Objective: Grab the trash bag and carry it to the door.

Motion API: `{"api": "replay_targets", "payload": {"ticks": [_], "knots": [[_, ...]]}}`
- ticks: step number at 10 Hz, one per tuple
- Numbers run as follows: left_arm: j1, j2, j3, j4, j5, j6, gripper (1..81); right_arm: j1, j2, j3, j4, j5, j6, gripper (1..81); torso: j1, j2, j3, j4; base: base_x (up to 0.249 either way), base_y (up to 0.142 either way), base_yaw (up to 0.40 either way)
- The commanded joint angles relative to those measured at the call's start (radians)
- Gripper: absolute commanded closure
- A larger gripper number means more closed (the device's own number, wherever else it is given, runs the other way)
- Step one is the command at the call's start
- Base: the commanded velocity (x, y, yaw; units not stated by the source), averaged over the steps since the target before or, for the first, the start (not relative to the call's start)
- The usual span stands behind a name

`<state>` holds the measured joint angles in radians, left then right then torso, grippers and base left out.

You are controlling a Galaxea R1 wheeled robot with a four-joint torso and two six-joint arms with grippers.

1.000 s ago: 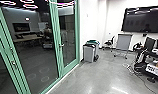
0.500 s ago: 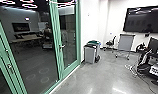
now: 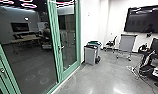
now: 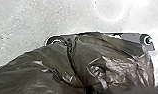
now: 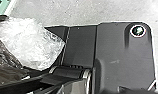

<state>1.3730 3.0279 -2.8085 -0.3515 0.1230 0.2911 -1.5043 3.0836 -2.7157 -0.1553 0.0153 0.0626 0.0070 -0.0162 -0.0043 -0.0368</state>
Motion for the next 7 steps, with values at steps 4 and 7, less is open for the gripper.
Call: {"api": "replay_targets", "payload": {"ticks": [4,7], "knots": [[-0.073,-0.006,-0.003,0.0,0.06,0.005,81.1,0.054,0.014,0.01,-0.012,-0.051,-0.006,1.0,0.0,0.0,0.0,0.0,0.187,0.0,0.0],[-0.073,-0.006,-0.003,0.0,0.061,0.005,81.1,0.055,0.014,0.01,-0.012,-0.051,-0.004,1.0,0.0,0.0,0.0,0.0,0.182,0.0,0.0]]}}
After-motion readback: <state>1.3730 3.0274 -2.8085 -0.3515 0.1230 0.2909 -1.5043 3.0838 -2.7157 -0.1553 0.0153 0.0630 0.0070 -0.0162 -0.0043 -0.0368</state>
